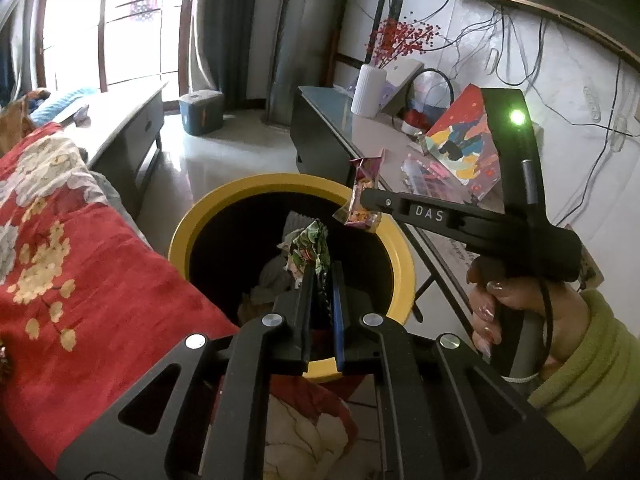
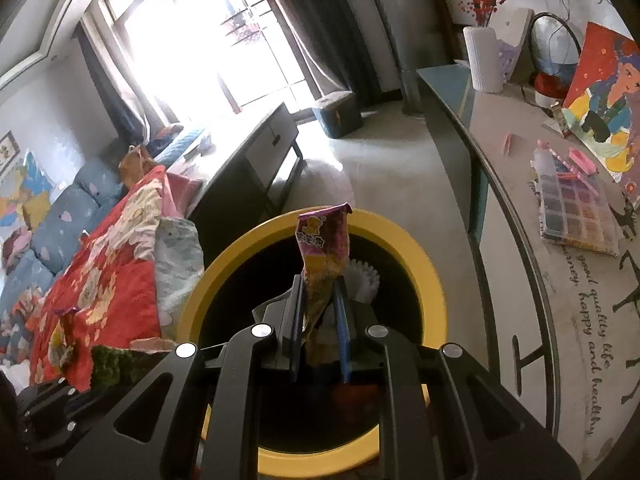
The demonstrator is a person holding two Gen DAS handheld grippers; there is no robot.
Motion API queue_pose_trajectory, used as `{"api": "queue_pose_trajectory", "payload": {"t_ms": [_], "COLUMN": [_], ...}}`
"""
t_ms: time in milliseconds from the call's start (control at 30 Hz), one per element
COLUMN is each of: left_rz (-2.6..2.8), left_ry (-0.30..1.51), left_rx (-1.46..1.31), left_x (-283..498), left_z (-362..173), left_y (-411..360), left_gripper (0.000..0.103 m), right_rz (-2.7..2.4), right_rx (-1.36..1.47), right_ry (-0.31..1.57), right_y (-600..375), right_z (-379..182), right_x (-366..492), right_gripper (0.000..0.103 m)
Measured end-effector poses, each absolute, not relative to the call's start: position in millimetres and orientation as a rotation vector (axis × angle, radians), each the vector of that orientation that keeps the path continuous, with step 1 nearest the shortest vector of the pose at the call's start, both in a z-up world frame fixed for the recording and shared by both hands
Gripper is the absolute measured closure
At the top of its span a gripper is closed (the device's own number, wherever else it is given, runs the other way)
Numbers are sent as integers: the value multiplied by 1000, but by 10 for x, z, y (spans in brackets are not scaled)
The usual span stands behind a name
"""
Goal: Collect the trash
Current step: 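Carry both wrappers over the yellow-rimmed bin and open both tools to drop them, then move both open tools back over the remaining wrappers on the bedspread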
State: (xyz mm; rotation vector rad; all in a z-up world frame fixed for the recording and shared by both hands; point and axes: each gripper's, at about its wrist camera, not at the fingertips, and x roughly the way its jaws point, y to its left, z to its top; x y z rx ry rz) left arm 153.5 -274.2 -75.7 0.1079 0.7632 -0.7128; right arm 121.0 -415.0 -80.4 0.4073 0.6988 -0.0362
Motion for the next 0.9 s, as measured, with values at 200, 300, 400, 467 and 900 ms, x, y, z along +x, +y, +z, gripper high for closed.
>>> {"api": "queue_pose_trajectory", "payload": {"t_ms": [200,300,400,467,900], "left_rz": [-692,-685,-673,-673,-567], "left_ry": [752,744,733,729,663], "left_rx": [102,91,79,55,-14], "left_x": [1594,1607,1606,1600,1529], "left_z": [-763,-749,-735,-716,-501], "left_y": [-2759,-2741,-2690,-2635,-2289], "left_gripper": [96,73,61,48,12], "right_rz": [-25,-26,-31,-37,-40], "right_rx": [415,422,424,428,409], "right_ry": [708,709,702,697,653], "right_y": [-4123,-4138,-4141,-4146,-4039], "right_z": [-831,-834,-823,-811,-645], "right_x": [1229,1236,1221,1212,1142], "right_gripper": [87,74,65,59,38]}}
